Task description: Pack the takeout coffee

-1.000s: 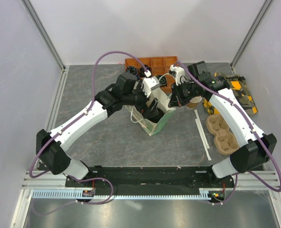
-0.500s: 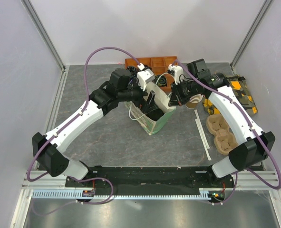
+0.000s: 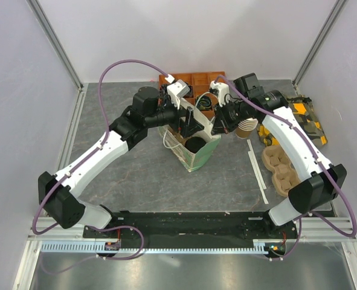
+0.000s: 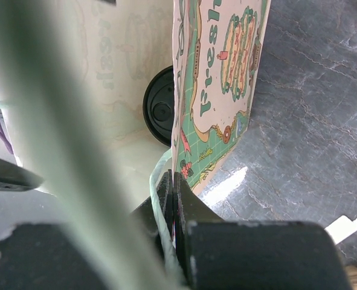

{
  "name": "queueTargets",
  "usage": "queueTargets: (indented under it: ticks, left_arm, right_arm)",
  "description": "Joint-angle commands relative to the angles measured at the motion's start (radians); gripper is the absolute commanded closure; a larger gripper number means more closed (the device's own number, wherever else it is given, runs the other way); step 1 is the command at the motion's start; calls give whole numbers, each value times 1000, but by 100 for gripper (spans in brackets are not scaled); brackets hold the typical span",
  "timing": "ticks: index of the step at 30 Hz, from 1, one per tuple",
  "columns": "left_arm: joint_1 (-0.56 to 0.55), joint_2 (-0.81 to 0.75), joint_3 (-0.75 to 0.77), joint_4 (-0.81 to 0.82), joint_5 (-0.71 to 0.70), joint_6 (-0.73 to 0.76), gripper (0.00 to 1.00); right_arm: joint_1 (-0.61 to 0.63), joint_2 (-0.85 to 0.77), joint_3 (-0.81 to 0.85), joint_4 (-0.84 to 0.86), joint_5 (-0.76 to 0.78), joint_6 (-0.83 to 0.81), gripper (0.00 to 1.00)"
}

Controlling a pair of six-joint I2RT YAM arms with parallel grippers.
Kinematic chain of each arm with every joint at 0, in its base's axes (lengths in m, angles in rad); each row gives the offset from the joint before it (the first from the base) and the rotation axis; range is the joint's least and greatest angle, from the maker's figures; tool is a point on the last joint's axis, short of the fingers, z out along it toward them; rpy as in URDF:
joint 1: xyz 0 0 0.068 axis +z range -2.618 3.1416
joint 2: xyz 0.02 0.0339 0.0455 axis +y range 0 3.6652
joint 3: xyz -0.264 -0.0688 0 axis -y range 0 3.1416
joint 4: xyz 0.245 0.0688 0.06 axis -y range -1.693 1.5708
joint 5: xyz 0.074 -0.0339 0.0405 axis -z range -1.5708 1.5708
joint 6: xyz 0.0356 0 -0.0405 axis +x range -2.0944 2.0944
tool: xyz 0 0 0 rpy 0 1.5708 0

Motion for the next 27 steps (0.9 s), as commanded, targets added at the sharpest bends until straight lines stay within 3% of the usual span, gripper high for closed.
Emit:
queueTargets:
  ticks: [1, 10, 17, 27]
  left_arm:
    - [32, -46, 24, 96, 9, -81, 4]
    - [108, -68, 51, 34, -45, -77, 3]
    - [147, -83, 55, 14, -76, -74, 3]
    - [197, -83, 46, -17, -129, -51, 3]
  right_arm:
    - [5, 16, 57, 3, -20, -20, 100]
    - [6, 67, 122, -1, -13, -1, 87]
    - [15, 101, 168, -3, -21, 7, 68]
    - [34, 131, 231, 13, -21, 10, 52]
